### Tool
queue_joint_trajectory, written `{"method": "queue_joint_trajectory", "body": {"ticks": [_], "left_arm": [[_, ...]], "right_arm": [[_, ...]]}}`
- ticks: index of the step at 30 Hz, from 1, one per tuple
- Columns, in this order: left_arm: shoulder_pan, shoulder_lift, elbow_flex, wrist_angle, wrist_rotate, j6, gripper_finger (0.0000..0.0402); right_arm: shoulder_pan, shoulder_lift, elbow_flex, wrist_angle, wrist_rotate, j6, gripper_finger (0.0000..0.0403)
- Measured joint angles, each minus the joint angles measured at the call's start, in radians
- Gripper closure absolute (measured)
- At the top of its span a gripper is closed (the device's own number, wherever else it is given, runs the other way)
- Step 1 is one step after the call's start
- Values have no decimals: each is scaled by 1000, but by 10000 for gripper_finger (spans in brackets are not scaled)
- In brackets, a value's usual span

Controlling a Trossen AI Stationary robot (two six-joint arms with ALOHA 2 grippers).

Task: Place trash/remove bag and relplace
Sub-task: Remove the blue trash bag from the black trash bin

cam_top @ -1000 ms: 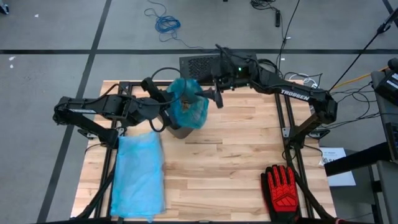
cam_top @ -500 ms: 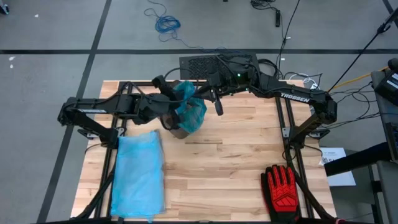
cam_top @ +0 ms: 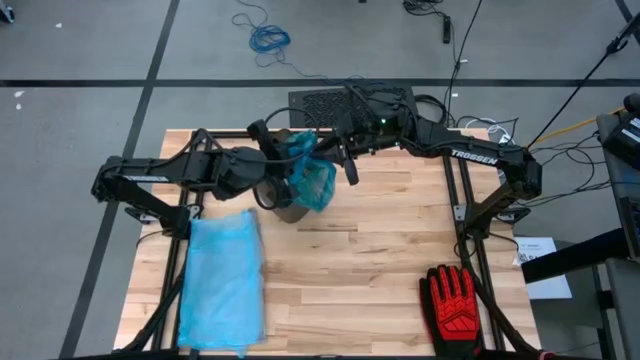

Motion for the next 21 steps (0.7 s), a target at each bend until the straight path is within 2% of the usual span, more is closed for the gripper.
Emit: {"method": "queue_joint_trajectory", "body": {"ticks": [8,13,17,21], "left_arm": [[0,0,0,3,-3,-1,315],[0,0,0,18,-4,-1,314],[0,0,0,22,-7,-1,314],[0,0,0,0,-26,-7,314]], "right_arm": [[0,7,0,15,-5,203,266],[0,42,0,26,-6,291,232],[0,65,0,95,-7,334,233],[0,65,0,122,-5,333,282]]}}
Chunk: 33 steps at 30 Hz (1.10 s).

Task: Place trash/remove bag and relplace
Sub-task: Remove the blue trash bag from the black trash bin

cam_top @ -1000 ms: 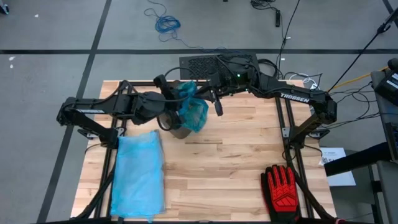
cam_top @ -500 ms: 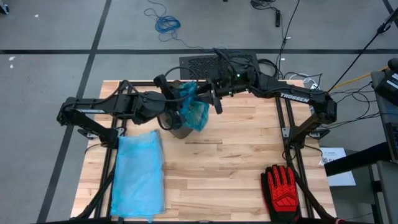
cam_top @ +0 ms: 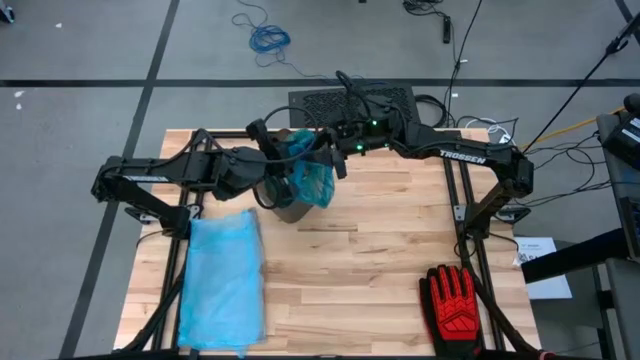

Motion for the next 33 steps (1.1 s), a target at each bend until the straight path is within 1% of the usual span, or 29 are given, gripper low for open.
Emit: {"method": "queue_joint_trajectory", "body": {"ticks": [4,5,6,10,16,20,23,25,30,33], "left_arm": [[-1,0,0,-13,-18,0,314],[-1,0,1,-13,-18,0,314],[-1,0,2,-13,-20,1,314],[-3,0,2,-18,-29,9,314],[-31,-26,2,-29,-105,55,314],[-51,-45,2,-50,-113,43,314],[-70,-58,2,-114,-113,-31,314],[-81,-68,2,-188,-113,-111,314],[-105,-68,-2,-409,-110,-416,314],[-120,-62,-58,-409,-107,-496,314]], "right_arm": [[-1,-1,0,-4,8,-24,370],[-1,-1,0,-5,12,-38,385],[-1,-2,0,-5,17,-54,393],[1,-2,0,-9,32,-89,399],[-7,-11,0,2,25,-115,402],[-20,-15,0,1,24,-116,403],[-24,-20,0,-2,24,-128,403],[-28,-24,0,-3,23,-135,403],[-41,-37,0,-3,24,-149,403],[-41,-45,0,-2,23,-172,403]]}}
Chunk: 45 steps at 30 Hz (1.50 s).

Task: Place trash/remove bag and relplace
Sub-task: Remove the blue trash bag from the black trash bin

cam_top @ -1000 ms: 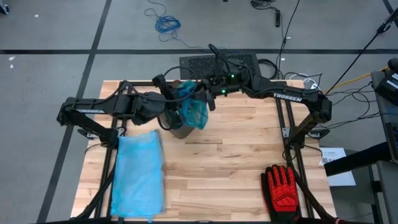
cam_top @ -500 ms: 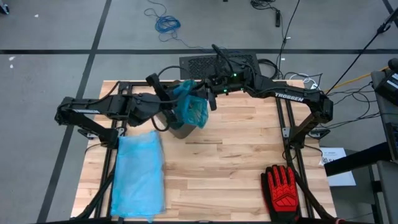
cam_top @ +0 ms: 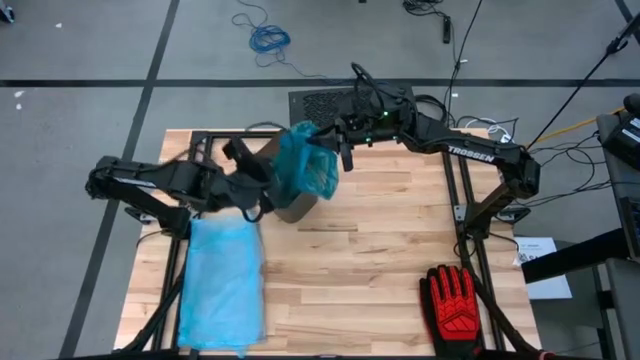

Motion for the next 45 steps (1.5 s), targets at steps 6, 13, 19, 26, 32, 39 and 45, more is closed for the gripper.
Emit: {"method": "queue_joint_trajectory", "body": {"ticks": [6,13,19,26,32,39,45], "left_arm": [[-4,-14,-170,226,3,-6,314],[10,-81,-386,539,-7,34,314],[11,-188,-589,876,-26,119,314],[23,-246,-656,1032,-26,158,314],[43,-241,-656,1060,35,155,288],[124,-184,-654,1121,145,150,221],[185,-109,-655,1217,187,150,195]], "right_arm": [[1,-1,0,-2,-24,-18,403],[1,-4,0,-10,-33,-37,403],[1,-4,0,-24,-56,-48,403],[1,-4,0,-42,-56,-68,403],[1,-4,0,-53,-56,-75,403],[2,-4,0,-32,-52,-66,403],[4,-4,0,14,-55,-42,403]]}}
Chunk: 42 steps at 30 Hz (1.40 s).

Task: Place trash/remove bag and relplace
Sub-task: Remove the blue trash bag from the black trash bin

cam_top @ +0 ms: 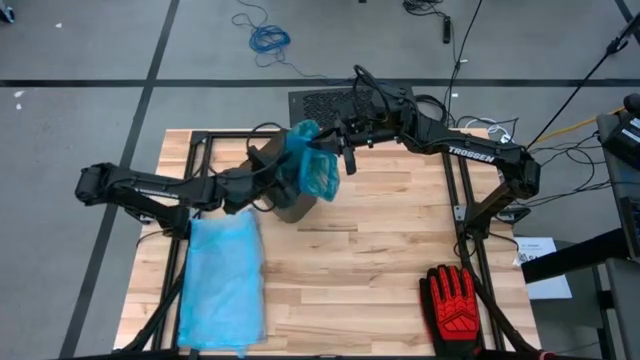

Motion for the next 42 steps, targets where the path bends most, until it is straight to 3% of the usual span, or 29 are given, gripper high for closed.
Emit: {"method": "queue_joint_trajectory", "body": {"ticks": [8,11,14,17,42], "left_arm": [[67,63,0,123,68,57,212],[74,80,0,138,71,58,271],[74,85,0,137,84,63,367],[74,86,0,128,97,59,394],[74,86,-25,8,12,-4,401]], "right_arm": [[23,0,0,18,0,1,403],[27,0,0,37,0,1,403],[25,0,0,42,0,1,403],[22,-1,0,44,2,1,403],[18,-5,261,-170,8,-92,402]]}}
